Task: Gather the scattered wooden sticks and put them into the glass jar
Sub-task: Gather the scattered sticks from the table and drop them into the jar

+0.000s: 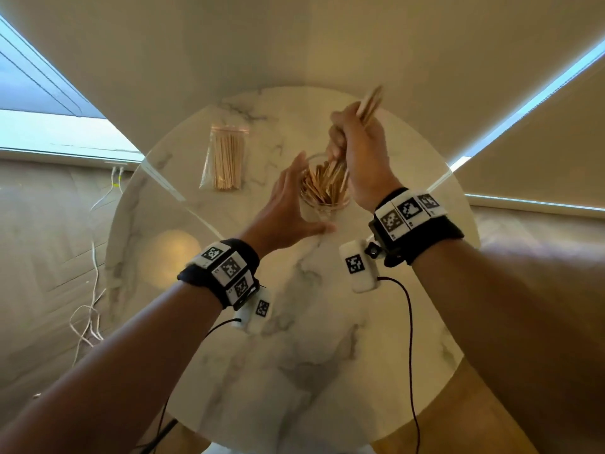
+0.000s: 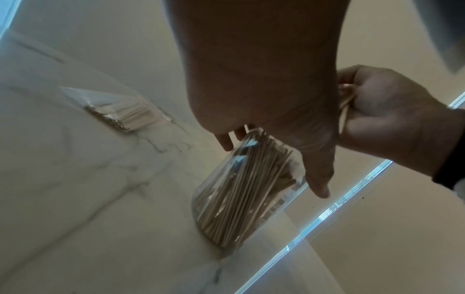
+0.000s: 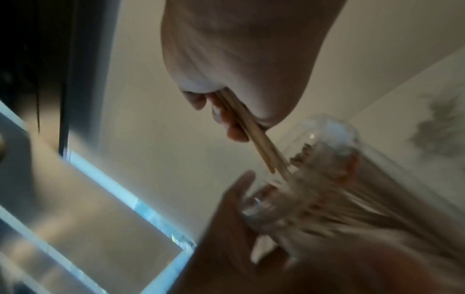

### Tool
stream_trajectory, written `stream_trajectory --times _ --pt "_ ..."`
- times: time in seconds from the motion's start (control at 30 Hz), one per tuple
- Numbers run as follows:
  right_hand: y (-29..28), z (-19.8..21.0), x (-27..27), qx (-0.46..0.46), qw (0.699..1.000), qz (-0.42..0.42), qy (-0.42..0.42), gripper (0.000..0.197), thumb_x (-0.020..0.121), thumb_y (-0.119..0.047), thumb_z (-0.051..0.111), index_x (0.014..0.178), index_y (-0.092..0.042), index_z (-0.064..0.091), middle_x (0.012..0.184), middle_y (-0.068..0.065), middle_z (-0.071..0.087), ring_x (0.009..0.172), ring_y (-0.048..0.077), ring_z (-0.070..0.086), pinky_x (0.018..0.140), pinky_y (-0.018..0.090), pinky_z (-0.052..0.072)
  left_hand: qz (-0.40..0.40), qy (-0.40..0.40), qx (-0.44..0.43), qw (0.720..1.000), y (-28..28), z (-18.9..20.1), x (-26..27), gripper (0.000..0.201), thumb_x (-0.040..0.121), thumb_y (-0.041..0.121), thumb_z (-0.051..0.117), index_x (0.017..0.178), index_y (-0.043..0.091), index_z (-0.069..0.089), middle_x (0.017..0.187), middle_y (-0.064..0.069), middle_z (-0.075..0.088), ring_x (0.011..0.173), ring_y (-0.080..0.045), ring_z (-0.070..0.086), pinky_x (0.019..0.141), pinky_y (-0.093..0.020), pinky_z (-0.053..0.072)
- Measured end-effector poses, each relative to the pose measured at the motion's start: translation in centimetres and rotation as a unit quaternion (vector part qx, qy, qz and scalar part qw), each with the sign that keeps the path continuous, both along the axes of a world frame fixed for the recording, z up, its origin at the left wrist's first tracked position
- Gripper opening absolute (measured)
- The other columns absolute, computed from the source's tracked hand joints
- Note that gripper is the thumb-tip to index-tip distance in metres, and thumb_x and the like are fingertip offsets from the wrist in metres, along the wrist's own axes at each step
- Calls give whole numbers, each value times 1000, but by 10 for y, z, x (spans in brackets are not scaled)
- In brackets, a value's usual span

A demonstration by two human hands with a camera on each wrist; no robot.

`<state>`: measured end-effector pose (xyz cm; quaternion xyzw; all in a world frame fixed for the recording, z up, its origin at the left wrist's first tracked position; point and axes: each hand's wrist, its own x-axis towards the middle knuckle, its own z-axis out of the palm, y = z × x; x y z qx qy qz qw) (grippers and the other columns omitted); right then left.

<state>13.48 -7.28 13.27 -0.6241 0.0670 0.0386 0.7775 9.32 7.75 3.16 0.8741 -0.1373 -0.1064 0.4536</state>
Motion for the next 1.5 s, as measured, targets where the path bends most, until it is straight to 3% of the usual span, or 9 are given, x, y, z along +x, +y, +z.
stream_trajectory --times 0.13,0.3,0.47,0.83,0.97,1.1,1.23,1.37,1.5 --pt "-4 -21 -4 -291 938 185 23 2 97 -12 51 97 -11 49 88 3 54 78 11 54 73 31 51 42 -11 -31 999 1 -13 5 115 67 52 92 158 30 25 151 -1 41 138 -19 44 112 -49 48" --pt "-30 2 2 -495 810 305 -72 18 93 -16 66 111 -20 67 102 -8 66 89 7 63 74 18 51 48 -36 -74 995 5 -20 8 110 64 58 91 154 27 36 150 2 47 136 -17 50 107 -45 52" --pt "-21 -3 9 -578 729 348 -117 16 86 -10 75 102 -14 73 97 1 71 87 21 68 78 38 57 57 -35 -71 995 6 -20 7 113 62 62 91 155 25 38 148 4 48 133 -14 51 106 -44 53" --pt "-19 -16 17 -558 756 319 -121 15 89 -26 75 99 -15 74 90 1 71 85 20 68 75 33 55 53 -19 -93 994 6 -16 8 113 62 49 96 155 24 37 146 3 50 131 -11 53 105 -37 54" --pt "-27 -13 24 -516 820 234 -79 18 83 -32 81 90 -18 72 90 -5 71 84 11 67 71 25 53 53 -14 -96 994 8 -19 9 113 63 47 96 155 23 36 148 2 48 131 -9 51 104 -30 53" --pt "-26 -17 13 -553 736 374 -108 14 81 -21 80 94 -23 76 107 -7 73 94 12 68 80 26 53 48 -29 -106 993 8 -23 9 113 63 41 98 155 20 37 147 2 49 132 -7 51 101 -22 52" --pt "-28 -4 19 -504 798 313 -107 25 77 -24 86 100 -24 76 99 -9 75 91 4 69 81 24 57 48 -28 -108 993 8 -21 9 111 63 43 97 155 22 38 146 2 49 131 -7 52 101 -23 53" --pt "-17 -12 15 -529 749 376 -132 13 84 -13 75 93 -20 80 98 -5 76 91 10 69 75 19 53 43 -32 -107 993 8 -21 8 110 64 41 98 155 23 38 149 2 49 134 -10 52 103 -28 53" --pt "-28 -10 24 -543 766 323 -120 20 86 -8 70 99 -19 80 100 -6 74 94 10 69 81 24 55 42 -33 -104 993 8 -22 8 110 65 40 97 155 20 38 148 -1 48 131 -10 52 100 -21 52"
